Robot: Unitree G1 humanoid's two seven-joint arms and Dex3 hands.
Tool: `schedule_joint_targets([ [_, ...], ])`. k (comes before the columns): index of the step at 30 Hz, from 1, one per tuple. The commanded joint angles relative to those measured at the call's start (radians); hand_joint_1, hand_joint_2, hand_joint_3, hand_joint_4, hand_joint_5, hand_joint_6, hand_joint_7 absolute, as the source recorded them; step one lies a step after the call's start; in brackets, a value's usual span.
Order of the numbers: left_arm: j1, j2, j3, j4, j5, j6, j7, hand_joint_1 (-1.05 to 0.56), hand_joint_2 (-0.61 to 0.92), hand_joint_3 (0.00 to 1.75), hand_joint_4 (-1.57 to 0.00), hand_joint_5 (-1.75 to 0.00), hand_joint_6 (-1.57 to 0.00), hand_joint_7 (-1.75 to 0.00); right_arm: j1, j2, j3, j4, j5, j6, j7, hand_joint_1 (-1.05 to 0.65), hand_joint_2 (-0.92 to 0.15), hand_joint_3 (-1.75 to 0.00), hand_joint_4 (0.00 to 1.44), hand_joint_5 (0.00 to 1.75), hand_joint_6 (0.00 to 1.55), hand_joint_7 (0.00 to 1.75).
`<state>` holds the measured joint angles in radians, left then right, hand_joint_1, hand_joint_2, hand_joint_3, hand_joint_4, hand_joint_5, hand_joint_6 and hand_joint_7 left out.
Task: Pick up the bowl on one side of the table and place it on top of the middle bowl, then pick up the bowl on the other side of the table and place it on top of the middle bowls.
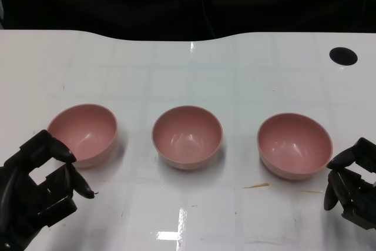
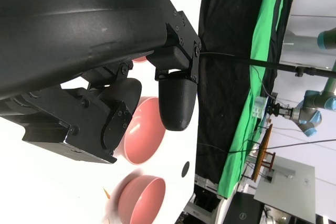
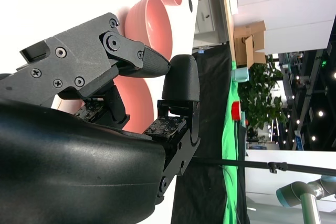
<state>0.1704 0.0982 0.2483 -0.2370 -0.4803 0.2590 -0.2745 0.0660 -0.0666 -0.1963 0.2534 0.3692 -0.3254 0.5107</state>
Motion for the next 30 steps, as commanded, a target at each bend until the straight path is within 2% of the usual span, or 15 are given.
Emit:
schedule_joint_targets([
  [1, -0.007, 0.016, 0.007, 0.001, -0.001, -0.007, -0.004, 0.04, 0.66, 1.39, -0.72, -1.75, -0.56, -1.75, -0.006, -0.006, -0.007, 0.014, 0.008, -0.009, 0.003, -0.17, -0.75, -0.70, 0.83, 1.75, 0.73, 1.50],
  [26, -0.001, 0.019, 0.001, -0.020, 0.009, 0.000, 0.008, 0.06, 0.66, 1.43, -0.72, -1.75, -0.54, -1.75, -0.001, -0.006, -0.004, 0.000, 0.006, 0.006, -0.007, -0.16, -0.76, -0.69, 0.83, 1.75, 0.74, 1.49],
  [30, 0.005, -0.039, -0.004, -0.009, 0.069, -0.128, 0.046, 0.12, 0.60, 1.42, -0.71, -1.75, -0.54, -1.75, -0.001, -0.005, -0.003, 0.002, 0.006, -0.004, -0.003, -0.17, -0.76, -0.69, 0.83, 1.75, 0.73, 1.49],
])
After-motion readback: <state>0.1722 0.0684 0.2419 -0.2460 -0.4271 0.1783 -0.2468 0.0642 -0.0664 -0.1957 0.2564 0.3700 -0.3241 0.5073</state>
